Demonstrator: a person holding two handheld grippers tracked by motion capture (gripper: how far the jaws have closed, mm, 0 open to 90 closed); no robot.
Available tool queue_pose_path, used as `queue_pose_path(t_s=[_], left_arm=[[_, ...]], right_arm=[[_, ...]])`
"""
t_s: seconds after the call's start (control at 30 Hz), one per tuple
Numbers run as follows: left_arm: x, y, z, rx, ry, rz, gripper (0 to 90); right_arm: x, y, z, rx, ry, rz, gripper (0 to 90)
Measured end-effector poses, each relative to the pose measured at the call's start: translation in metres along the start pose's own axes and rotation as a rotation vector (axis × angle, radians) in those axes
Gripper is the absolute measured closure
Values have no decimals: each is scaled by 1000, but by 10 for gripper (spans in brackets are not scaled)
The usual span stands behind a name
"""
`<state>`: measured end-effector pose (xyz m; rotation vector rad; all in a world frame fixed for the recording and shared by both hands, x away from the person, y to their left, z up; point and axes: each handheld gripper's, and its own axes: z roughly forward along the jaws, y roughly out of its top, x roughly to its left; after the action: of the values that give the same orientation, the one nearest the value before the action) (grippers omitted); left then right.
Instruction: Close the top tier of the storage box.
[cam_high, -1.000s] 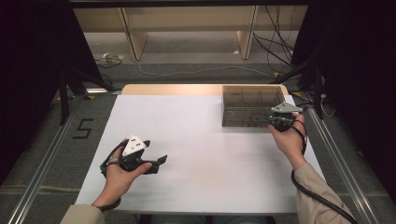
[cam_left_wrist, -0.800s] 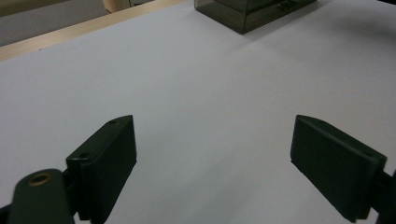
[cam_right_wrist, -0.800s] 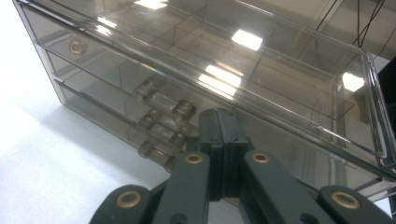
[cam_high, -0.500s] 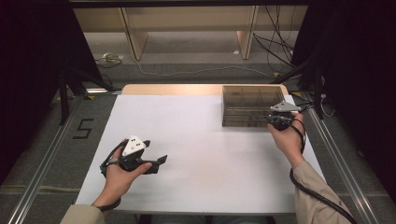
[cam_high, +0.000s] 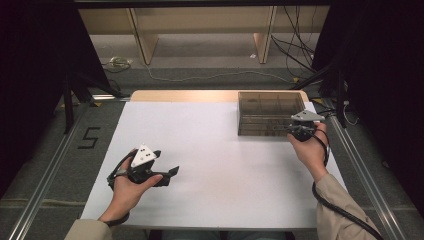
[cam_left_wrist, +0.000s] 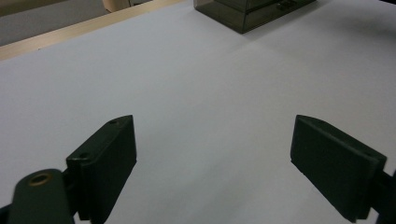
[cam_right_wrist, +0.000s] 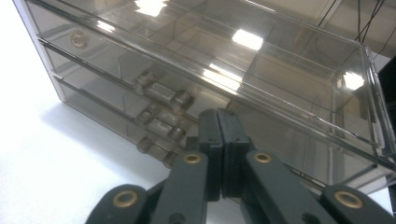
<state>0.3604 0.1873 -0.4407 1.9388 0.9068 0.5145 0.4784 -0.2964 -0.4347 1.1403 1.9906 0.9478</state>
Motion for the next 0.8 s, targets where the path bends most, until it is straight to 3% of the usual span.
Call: queue_pose_path(t_s=[0.33, 0.8], left_arm=[[0, 0, 0, 3, 2, -4, 145], [0, -1, 1, 6, 2, -3, 145]], right_arm=[[2, -4, -13, -34, 50, 33, 763], [14, -11, -25, -67, 135, 33, 548]])
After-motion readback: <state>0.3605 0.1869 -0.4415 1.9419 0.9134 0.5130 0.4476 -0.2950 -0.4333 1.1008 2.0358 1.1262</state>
